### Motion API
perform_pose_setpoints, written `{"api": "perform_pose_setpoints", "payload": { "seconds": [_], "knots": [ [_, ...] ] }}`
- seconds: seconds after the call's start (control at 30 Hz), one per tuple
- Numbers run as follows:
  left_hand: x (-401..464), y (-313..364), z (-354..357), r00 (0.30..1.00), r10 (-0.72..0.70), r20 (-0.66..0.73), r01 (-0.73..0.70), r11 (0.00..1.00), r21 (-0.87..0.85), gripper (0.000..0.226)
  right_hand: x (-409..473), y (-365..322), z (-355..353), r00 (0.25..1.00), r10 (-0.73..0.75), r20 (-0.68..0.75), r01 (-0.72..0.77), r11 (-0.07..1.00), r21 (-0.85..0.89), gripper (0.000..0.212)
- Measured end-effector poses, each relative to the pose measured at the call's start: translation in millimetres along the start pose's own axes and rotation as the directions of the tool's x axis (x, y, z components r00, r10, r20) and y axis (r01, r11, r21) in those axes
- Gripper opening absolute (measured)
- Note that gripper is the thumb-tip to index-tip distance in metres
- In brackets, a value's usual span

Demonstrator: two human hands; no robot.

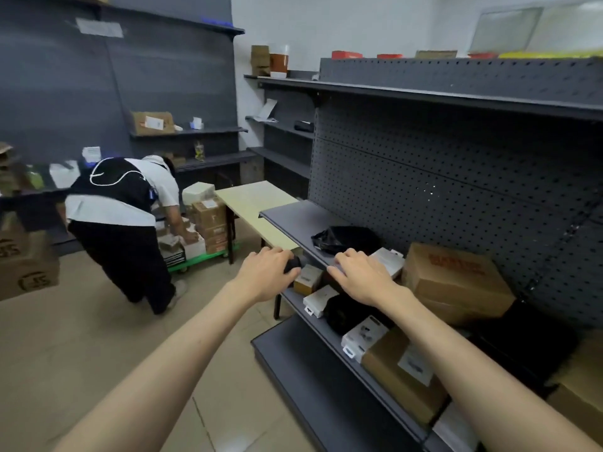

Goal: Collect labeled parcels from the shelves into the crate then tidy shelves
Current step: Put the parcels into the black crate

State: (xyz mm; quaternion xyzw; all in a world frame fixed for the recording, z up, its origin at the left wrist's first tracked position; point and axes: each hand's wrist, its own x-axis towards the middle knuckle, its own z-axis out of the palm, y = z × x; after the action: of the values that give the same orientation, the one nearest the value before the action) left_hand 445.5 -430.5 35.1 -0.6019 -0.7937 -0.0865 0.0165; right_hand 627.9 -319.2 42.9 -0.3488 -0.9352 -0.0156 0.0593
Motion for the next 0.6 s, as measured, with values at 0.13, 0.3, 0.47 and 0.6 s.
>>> {"api": "perform_pose_setpoints", "payload": {
  "seconds": [0.13,0.3,0.47,0.6],
  "knots": [
    [54,-25,17,0.997,0.070,0.034,-0.069,0.998,-0.003,0.046,42,12,14,0.995,0.098,0.025,-0.098,0.995,0.008,0.037],
    [130,-51,45,0.987,0.147,0.069,-0.147,0.989,-0.008,0.039,100,31,43,0.981,0.190,0.034,-0.191,0.982,0.005,0.039],
    [203,-64,70,0.960,0.251,0.124,-0.250,0.968,-0.020,0.047,165,52,76,0.956,0.294,0.020,-0.294,0.956,0.013,0.041],
    [255,-83,77,0.928,0.345,0.139,-0.352,0.936,0.024,0.050,212,63,101,0.944,0.330,0.004,-0.330,0.944,0.025,0.042]
  ]
}}
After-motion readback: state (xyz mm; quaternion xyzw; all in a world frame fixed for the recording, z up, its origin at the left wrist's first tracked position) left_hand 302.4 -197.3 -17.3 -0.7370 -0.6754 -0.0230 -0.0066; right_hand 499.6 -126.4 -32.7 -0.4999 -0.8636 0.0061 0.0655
